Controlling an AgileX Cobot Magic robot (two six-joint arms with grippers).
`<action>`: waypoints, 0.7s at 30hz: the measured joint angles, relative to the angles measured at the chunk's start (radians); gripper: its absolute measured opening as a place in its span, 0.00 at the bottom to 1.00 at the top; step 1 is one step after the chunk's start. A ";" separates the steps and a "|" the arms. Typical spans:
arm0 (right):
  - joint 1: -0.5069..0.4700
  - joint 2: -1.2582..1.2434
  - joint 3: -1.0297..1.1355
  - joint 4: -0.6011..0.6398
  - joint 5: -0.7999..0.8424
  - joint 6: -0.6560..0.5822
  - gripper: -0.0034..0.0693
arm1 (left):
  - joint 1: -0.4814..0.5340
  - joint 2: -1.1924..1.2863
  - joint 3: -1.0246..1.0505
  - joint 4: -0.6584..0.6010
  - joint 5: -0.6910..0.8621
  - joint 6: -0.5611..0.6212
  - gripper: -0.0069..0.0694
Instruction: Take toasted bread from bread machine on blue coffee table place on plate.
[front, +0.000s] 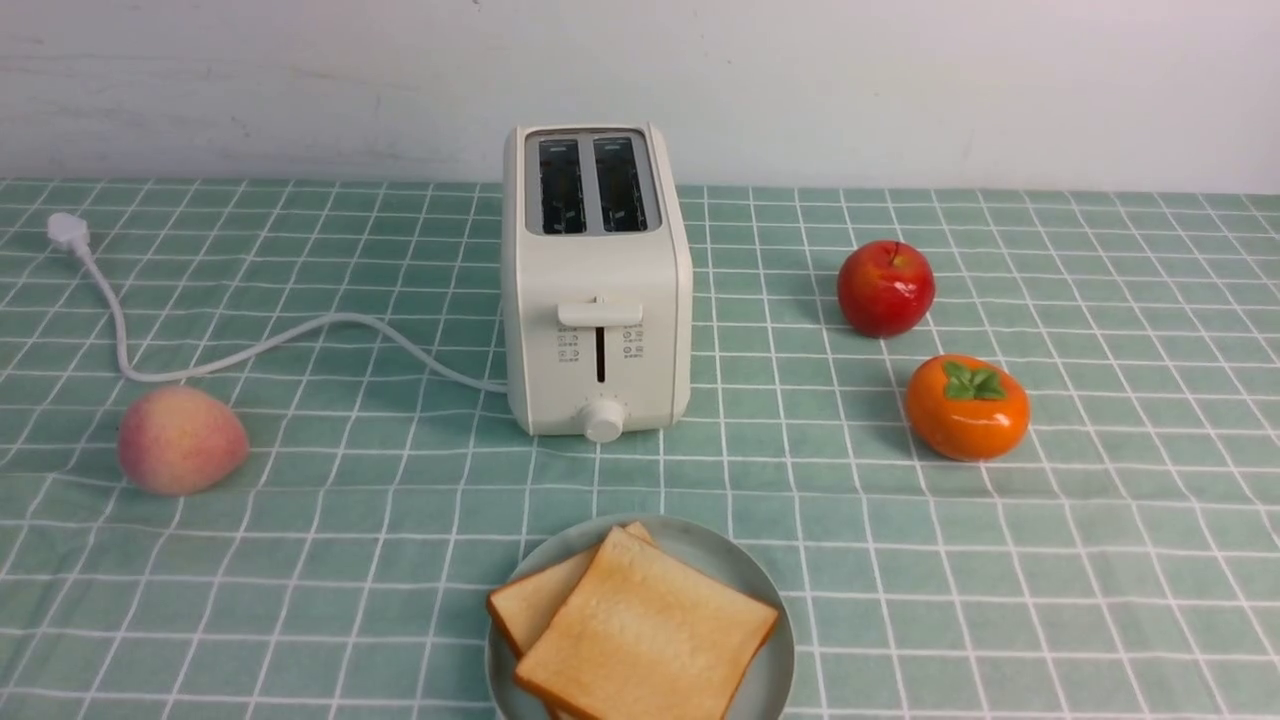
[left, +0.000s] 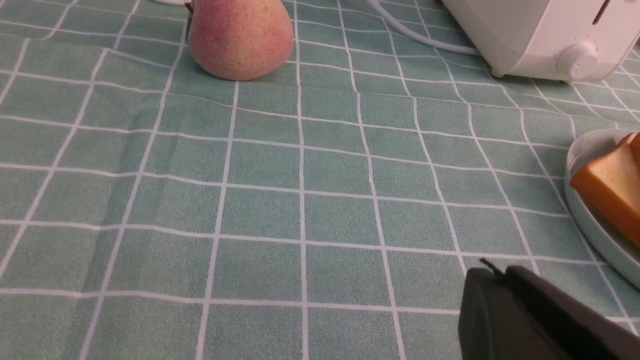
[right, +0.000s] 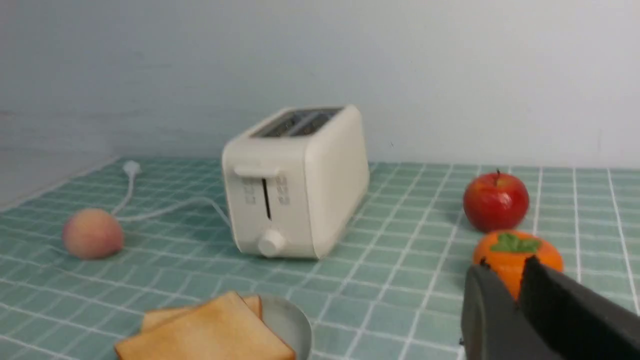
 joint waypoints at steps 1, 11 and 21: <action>-0.026 0.000 0.028 0.000 0.006 0.000 0.20 | 0.000 0.000 0.000 0.000 0.001 0.000 0.11; -0.397 0.000 0.145 -0.003 0.141 -0.039 0.21 | 0.000 0.000 0.000 0.000 0.002 0.000 0.11; -0.422 0.000 0.143 -0.017 0.151 -0.080 0.23 | 0.000 0.000 0.000 0.000 0.002 0.000 0.13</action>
